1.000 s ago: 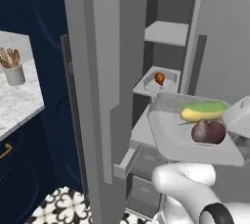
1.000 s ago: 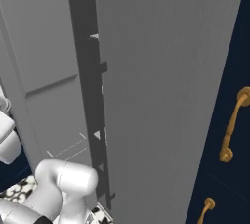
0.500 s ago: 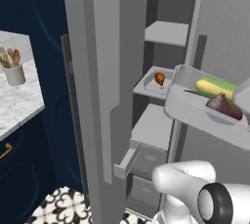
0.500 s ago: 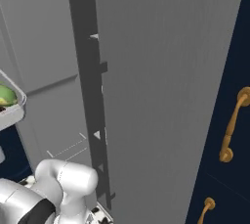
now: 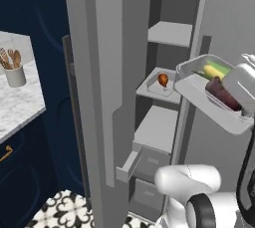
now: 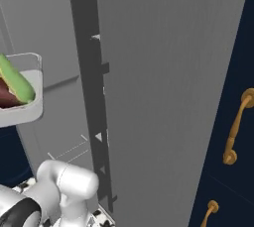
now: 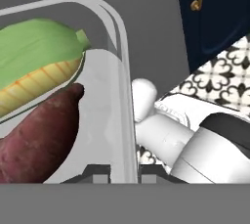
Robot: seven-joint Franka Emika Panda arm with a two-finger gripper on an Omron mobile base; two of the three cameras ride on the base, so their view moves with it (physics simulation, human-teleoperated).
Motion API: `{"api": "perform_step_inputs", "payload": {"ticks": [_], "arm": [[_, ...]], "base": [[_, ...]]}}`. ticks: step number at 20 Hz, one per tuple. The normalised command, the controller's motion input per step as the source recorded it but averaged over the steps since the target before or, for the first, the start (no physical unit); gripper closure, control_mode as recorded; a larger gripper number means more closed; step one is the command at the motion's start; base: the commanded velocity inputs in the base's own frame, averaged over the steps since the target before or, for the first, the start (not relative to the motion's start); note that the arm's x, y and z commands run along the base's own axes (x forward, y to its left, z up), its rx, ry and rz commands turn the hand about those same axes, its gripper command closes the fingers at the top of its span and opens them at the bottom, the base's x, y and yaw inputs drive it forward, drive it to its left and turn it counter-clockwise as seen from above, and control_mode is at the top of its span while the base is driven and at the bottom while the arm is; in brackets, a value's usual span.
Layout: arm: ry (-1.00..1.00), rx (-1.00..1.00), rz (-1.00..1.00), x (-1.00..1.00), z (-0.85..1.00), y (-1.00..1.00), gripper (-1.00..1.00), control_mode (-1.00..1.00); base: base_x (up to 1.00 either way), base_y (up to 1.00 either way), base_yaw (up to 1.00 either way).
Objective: Take the meat container that has the chicken drumstick and place it on the second highest rack of the freezer. Then take the vegetable container that has the potato and corn and place it on the highest rack of the freezer.
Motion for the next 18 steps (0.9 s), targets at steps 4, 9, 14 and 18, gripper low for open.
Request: {"api": "perform_step_inputs", "payload": {"ticks": [4,9,14,18], "arm": [[0.0,0.11,-0.52,0.35,0.06,0.14,1.0,-1.0],[-0.06,0.28,-0.19,0.66,0.01,0.13,1.0,-1.0],[-0.16,0.28,-0.07,0.52,0.09,0.4,1.0,-1.0],[-0.12,0.14,-0.2,0.95,0.01,0.59,1.0,-1.0]], "base": [[0.0,0.0,0.0],[0.0,0.0,0.0],[0.0,0.0,0.0],[0.0,0.0,0.0]]}}
